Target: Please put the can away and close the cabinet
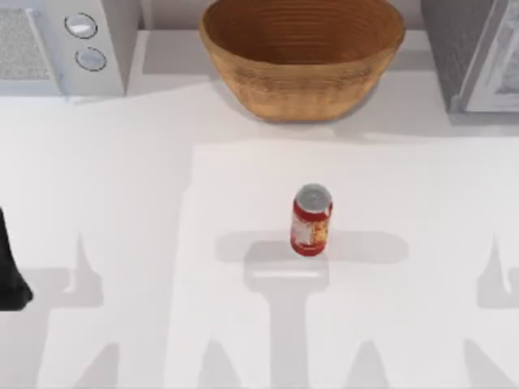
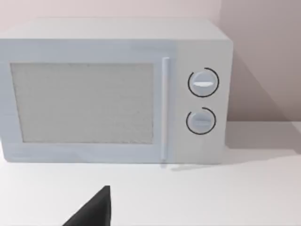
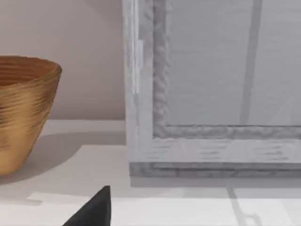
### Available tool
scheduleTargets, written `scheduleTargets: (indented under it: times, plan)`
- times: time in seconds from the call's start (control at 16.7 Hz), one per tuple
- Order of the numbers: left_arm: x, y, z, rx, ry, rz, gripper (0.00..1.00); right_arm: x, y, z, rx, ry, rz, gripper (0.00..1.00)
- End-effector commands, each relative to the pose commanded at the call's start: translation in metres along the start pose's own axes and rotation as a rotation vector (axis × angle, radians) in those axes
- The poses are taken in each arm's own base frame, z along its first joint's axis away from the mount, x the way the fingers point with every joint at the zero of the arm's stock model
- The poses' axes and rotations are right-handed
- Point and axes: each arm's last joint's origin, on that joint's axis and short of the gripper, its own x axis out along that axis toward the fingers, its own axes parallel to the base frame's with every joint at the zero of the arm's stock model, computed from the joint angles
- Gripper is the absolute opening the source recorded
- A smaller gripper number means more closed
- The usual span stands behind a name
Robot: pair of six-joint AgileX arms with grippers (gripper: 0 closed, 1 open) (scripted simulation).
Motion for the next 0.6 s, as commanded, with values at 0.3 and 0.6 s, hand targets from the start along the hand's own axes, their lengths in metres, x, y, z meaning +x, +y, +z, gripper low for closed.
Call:
scheduleTargets:
  times: [0.3, 0.6]
  plan:
    - [0.0, 0.0, 0.0, 0.0, 0.0, 0.0, 1.0, 0.003, 0.002, 0.005, 0.0, 0.0, -0.001, 1.0]
    - [0.0, 0.0, 0.0, 0.0, 0.0, 0.0, 1.0, 0.021, 0.015, 0.027, -0.003, 0.002, -0.004, 1.0]
